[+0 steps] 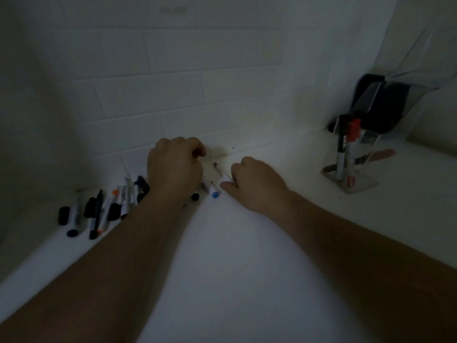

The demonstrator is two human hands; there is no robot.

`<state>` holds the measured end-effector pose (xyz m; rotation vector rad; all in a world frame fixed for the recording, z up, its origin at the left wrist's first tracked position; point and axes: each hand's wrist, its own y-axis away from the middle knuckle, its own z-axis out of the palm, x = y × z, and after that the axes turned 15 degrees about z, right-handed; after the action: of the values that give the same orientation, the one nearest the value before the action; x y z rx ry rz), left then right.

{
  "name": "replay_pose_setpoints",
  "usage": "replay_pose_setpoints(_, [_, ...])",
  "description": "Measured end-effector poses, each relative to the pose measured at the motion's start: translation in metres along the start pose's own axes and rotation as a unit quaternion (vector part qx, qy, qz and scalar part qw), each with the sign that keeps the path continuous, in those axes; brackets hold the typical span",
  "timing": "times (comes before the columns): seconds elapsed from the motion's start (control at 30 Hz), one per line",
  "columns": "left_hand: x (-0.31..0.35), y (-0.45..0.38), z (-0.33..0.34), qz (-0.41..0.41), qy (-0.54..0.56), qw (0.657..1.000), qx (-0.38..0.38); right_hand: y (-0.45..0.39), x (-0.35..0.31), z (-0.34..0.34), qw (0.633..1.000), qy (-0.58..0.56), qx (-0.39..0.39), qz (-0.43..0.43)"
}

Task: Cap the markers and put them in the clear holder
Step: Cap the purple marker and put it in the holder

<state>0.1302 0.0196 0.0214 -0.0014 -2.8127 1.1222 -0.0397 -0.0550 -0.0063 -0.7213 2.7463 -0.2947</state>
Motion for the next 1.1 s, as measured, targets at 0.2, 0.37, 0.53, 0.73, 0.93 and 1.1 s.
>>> replay_pose_setpoints(0.2, [0.004,-0.002,0.004,-0.026,-0.023,0.999,-0.040,-0.002,0.004,0.000,0.998,-0.048,0.023,0.037])
replay_pose_setpoints(0.37, [0.018,0.000,0.007,-0.036,-0.092,0.979,-0.177,-0.001,0.026,-0.016,0.994,0.027,-0.003,0.109])
replay_pose_setpoints(0.53, [0.026,-0.004,0.014,-0.052,-0.147,0.954,-0.256,0.005,0.037,-0.018,0.991,-0.049,-0.034,0.120])
replay_pose_setpoints(0.73, [0.026,-0.008,0.020,-0.062,-0.167,0.941,-0.288,0.008,0.038,-0.013,0.979,-0.163,0.005,0.125])
replay_pose_setpoints(0.93, [0.027,-0.006,0.024,-0.042,-0.131,0.965,-0.225,0.004,0.042,-0.012,0.972,-0.192,0.019,0.136])
replay_pose_setpoints(1.1, [0.036,-0.004,0.012,-0.092,0.152,0.982,-0.070,0.004,0.043,-0.017,0.955,-0.267,0.024,0.126])
